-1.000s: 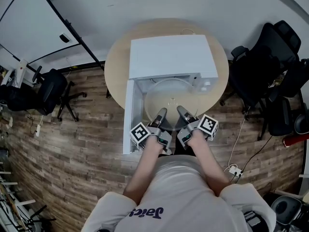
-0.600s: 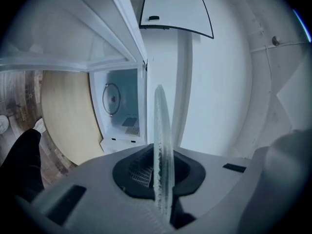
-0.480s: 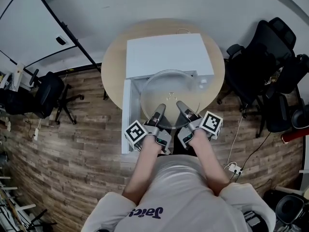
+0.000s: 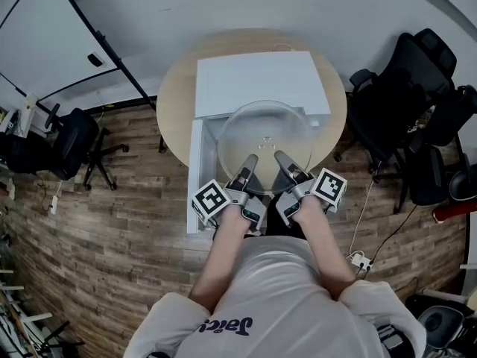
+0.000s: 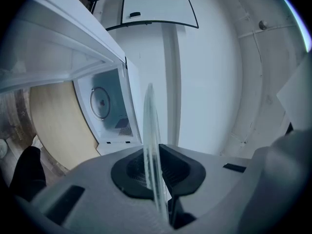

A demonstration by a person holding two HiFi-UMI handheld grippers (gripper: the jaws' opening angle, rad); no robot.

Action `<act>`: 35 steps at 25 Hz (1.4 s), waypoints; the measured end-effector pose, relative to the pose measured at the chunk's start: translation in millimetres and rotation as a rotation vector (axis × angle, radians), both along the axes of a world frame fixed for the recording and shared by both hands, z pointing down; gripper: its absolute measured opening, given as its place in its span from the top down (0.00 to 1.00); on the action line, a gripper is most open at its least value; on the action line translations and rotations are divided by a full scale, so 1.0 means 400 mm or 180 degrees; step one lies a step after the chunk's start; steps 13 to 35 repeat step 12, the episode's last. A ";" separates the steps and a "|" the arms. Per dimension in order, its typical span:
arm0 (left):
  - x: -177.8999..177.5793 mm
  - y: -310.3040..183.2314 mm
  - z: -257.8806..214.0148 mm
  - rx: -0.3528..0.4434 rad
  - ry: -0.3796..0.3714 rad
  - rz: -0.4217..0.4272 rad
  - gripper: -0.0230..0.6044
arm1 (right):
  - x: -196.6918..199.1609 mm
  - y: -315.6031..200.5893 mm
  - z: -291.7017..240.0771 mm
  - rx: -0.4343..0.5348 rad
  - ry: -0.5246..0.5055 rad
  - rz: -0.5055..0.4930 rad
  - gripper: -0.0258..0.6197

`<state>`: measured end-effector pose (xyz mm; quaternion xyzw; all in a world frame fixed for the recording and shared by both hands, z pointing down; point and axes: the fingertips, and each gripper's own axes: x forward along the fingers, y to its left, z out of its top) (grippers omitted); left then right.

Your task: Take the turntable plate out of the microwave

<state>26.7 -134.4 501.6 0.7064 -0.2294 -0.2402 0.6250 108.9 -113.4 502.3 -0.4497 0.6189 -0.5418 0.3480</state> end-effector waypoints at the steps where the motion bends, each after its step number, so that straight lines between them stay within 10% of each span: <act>1: -0.002 0.001 0.002 -0.0007 -0.0018 -0.0015 0.91 | -0.001 0.001 0.000 -0.0023 -0.0021 0.0006 0.91; 35: -0.007 0.011 0.038 -0.0052 -0.0138 0.0013 0.91 | -0.010 0.012 0.042 -0.0152 -0.0149 0.0009 0.90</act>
